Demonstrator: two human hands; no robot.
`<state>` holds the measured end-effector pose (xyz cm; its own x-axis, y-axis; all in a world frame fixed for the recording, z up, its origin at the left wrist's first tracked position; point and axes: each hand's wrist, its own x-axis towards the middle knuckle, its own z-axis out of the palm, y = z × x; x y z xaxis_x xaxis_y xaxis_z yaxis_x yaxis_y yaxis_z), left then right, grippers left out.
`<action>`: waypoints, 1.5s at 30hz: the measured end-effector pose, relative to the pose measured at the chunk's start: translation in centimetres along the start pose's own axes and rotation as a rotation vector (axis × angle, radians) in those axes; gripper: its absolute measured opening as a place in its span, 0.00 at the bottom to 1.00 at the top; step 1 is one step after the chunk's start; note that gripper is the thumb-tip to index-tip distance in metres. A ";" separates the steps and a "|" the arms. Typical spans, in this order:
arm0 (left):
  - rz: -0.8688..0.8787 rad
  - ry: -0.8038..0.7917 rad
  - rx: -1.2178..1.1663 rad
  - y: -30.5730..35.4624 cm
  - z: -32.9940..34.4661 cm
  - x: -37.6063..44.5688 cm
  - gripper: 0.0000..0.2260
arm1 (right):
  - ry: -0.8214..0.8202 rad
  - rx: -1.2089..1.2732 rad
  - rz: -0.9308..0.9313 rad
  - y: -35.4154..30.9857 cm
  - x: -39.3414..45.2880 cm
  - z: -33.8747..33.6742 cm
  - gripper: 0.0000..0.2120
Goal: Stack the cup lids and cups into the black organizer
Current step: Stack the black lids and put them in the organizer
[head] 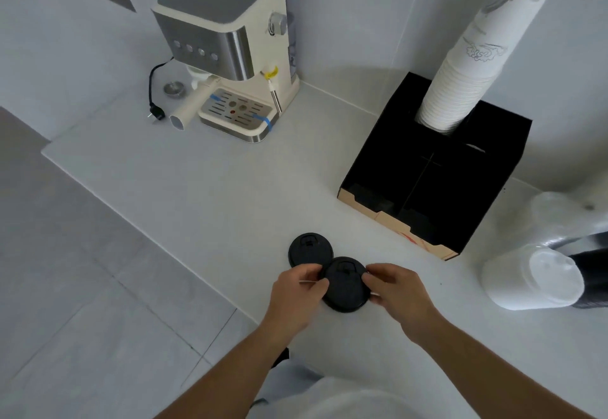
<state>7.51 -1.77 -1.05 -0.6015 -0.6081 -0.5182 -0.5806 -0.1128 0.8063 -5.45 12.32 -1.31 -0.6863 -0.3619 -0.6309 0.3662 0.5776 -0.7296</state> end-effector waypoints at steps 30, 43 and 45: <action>-0.008 0.123 0.013 -0.2 -3.8 4.8 0.11 | -0.087 -0.146 -0.024 -4.3 5.9 6.0 0.12; -0.029 0.114 0.057 0.5 -3.9 5.6 0.11 | -0.072 -0.165 -0.016 -4.8 5.8 5.9 0.13; -0.031 0.110 0.069 0.5 -3.9 5.7 0.11 | -0.068 -0.183 -0.020 -4.8 5.8 5.9 0.13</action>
<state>5.92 -8.31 -2.44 -0.5208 -0.6883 -0.5050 -0.6367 -0.0809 0.7669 -7.47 3.17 -3.01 -0.6461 -0.4191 -0.6379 0.2288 0.6909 -0.6857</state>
